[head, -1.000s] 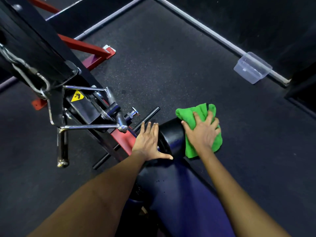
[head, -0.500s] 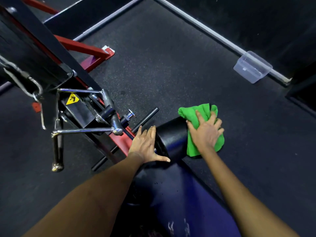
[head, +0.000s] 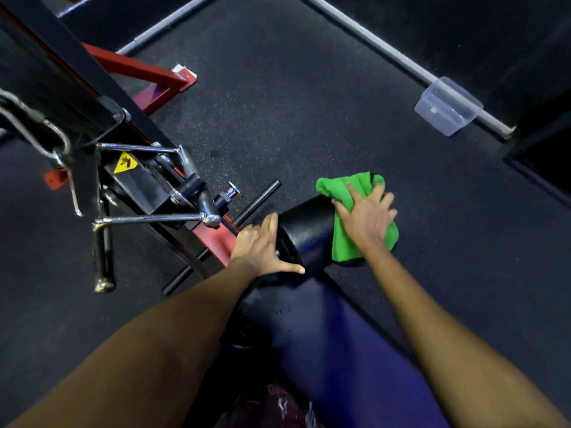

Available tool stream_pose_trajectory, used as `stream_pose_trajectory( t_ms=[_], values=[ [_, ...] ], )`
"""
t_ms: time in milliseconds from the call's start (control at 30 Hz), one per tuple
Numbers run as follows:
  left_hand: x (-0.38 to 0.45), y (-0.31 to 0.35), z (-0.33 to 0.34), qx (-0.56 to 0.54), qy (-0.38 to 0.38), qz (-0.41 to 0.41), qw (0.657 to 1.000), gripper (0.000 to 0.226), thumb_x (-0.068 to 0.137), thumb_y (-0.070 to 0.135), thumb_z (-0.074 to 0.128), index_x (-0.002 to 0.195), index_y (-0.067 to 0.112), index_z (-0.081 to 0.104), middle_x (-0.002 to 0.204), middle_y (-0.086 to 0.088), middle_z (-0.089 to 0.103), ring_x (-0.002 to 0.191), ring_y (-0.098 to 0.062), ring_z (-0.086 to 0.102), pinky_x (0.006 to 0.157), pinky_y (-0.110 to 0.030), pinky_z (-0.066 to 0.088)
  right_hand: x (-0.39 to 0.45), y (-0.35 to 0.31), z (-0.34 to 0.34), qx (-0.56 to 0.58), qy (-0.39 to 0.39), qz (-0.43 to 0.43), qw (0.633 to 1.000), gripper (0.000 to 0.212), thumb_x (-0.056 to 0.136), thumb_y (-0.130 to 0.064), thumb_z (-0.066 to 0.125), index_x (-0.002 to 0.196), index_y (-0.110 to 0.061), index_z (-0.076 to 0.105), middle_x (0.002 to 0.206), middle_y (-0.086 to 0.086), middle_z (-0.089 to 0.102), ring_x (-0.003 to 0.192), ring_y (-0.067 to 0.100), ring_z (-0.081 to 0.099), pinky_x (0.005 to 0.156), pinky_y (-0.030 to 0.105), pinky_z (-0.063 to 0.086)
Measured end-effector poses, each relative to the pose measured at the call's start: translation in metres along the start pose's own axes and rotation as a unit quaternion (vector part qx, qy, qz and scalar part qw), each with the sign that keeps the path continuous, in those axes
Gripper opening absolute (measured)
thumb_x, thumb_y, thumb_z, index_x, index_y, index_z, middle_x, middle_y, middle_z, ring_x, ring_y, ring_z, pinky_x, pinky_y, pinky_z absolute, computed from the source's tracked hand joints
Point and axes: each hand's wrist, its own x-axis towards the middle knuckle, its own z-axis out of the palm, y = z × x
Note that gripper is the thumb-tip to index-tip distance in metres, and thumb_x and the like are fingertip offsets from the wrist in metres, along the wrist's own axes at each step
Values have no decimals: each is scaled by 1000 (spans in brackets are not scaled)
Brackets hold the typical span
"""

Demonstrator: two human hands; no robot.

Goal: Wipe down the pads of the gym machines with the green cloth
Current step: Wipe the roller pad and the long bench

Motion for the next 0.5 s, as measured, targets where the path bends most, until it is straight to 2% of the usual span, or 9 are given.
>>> stream_pose_trajectory(
  t_ms=[67, 133, 200, 267, 300, 333, 400, 433, 500],
  values=[
    [0, 0, 0, -8, 1, -1, 1000, 139, 47, 94, 50, 146, 1, 20, 143, -9, 43, 114, -25, 58, 96, -34, 39, -4, -20, 2, -40, 2, -18, 999, 55, 87, -60, 50, 137, -36, 47, 144, 13, 30, 124, 35, 31, 97, 47, 30],
    [0, -1, 1, -21, 3, 1, 1000, 133, 47, 94, 50, 141, 2, 27, 136, -10, 49, 112, -26, 59, 94, -35, 41, -22, -46, 4, -48, -12, -80, 996, 54, 88, -59, 48, 136, -34, 48, 144, 13, 31, 127, 36, 30, 99, 49, 28],
    [1, -1, 0, -28, 0, 3, 1000, 116, 53, 90, 52, 129, 4, 38, 128, -10, 55, 111, -26, 59, 93, -36, 41, -46, -62, 8, -41, -22, -128, 991, 54, 88, -58, 47, 137, -35, 46, 144, 11, 32, 126, 34, 30, 98, 48, 29],
    [4, 0, -1, -22, -10, 5, 1000, 100, 62, 84, 54, 122, 5, 49, 124, -12, 59, 114, -26, 57, 99, -34, 36, -65, -59, 9, -30, -28, -153, 987, 55, 88, -59, 46, 140, -39, 42, 146, 9, 29, 124, 32, 32, 96, 46, 30],
    [4, -1, -2, -28, -16, 11, 999, 102, 62, 85, 54, 125, 5, 50, 127, -13, 58, 119, -25, 54, 103, -34, 33, -69, -51, 8, -26, -29, -169, 985, 56, 88, -60, 46, 140, -41, 40, 147, 9, 28, 123, 31, 32, 95, 45, 31],
    [5, 0, -1, -47, -26, 12, 998, 113, 58, 87, 53, 134, 5, 45, 135, -13, 54, 126, -23, 49, 108, -35, 28, -68, -40, 7, -23, -28, -181, 983, 57, 88, -60, 47, 141, -43, 38, 148, 9, 28, 123, 31, 33, 95, 44, 33],
    [7, 0, -1, -107, -47, -7, 993, 140, 48, 91, 55, 149, 2, 16, 150, -12, 37, 139, -18, 34, 117, -39, 16, -57, -16, 5, -15, -21, -154, 988, 58, 87, -60, 49, 141, -43, 37, 149, 10, 27, 123, 32, 34, 95, 43, 35],
    [9, 0, -1, -129, -58, -17, 990, 147, 45, 90, 58, 150, 0, 7, 153, -12, 30, 142, -18, 28, 119, -40, 11, -47, -3, 3, -3, -14, -114, 993, 58, 87, -59, 51, 141, -42, 39, 149, 11, 27, 123, 33, 34, 96, 44, 35],
    [9, 5, -3, -147, -75, -30, 986, 148, 46, 86, 65, 150, -1, 3, 156, -13, 24, 144, -18, 21, 119, -40, 4, -23, 14, -2, 31, -7, -23, 999, 59, 86, -59, 53, 141, -39, 41, 148, 13, 28, 124, 35, 33, 98, 46, 35]
  ],
)
